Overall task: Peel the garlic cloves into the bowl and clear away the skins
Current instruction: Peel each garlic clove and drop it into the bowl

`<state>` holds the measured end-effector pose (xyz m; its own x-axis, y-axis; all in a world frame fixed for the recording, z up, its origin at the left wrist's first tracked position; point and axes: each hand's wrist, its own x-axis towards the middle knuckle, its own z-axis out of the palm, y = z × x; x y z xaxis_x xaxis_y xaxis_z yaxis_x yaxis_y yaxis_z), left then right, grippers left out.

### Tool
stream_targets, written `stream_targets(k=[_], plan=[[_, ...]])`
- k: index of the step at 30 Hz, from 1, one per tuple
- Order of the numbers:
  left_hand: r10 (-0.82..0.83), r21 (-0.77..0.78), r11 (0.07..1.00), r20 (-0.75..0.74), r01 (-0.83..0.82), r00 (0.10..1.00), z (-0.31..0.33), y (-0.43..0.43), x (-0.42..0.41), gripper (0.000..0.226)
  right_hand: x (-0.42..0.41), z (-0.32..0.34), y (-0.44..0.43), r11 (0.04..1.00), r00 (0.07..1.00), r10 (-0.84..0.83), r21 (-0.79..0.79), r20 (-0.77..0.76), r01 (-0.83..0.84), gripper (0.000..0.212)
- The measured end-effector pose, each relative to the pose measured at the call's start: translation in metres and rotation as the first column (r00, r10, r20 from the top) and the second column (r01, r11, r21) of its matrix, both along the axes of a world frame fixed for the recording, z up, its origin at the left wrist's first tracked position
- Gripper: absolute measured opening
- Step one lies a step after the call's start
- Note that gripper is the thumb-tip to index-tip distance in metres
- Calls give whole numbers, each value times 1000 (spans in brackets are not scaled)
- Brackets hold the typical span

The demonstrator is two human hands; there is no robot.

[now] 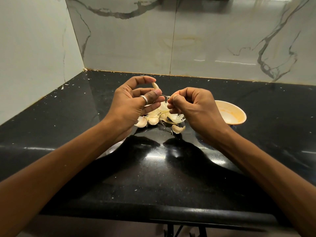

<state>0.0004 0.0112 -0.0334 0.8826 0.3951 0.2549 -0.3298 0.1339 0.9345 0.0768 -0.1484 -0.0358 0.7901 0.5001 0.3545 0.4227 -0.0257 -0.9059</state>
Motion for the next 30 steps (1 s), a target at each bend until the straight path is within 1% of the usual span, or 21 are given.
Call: stream_targets(k=[5,9,11,15,17,20,23,25,28,30], plan=[[9,-58,998,6,-9,1000,0,1,1,30,1,-1,0,1000,1000,-5,-2,5,5,13],[58,-100,993,6,-57,998,1,6,2,30,0,-1,-1,1000,1000,-15,-8,3,15,14],[64,-79,995,-2,-64,998,2,8,2,31,0,0,-2,1000,1000,-23,-3,5,24,13],[53,-46,998,-7,-53,999,2,5,1,43,0,0,-4,1000,1000,-16,27,16,16,8],[46,-8,999,-17,-46,999,3,4,0,40,1,0,-4,999,1000,-4,47,18,4,7],[40,25,999,-32,-39,999,2,4,0,29,2,0,-6,999,999,17,37,44,-19,12],[39,51,998,-35,-37,999,2,4,0,29,2,0,-6,1000,996,24,8,87,-24,17],[36,68,997,-38,-33,999,2,4,0,30,2,-1,-5,1000,996,31,-6,83,-30,19],[30,88,996,-40,-26,999,1,4,0,31,3,-3,-3,998,997,54,-33,52,-53,18],[25,96,995,-39,-21,999,1,4,0,32,4,-5,-2,996,996,71,-59,61,-67,15]])
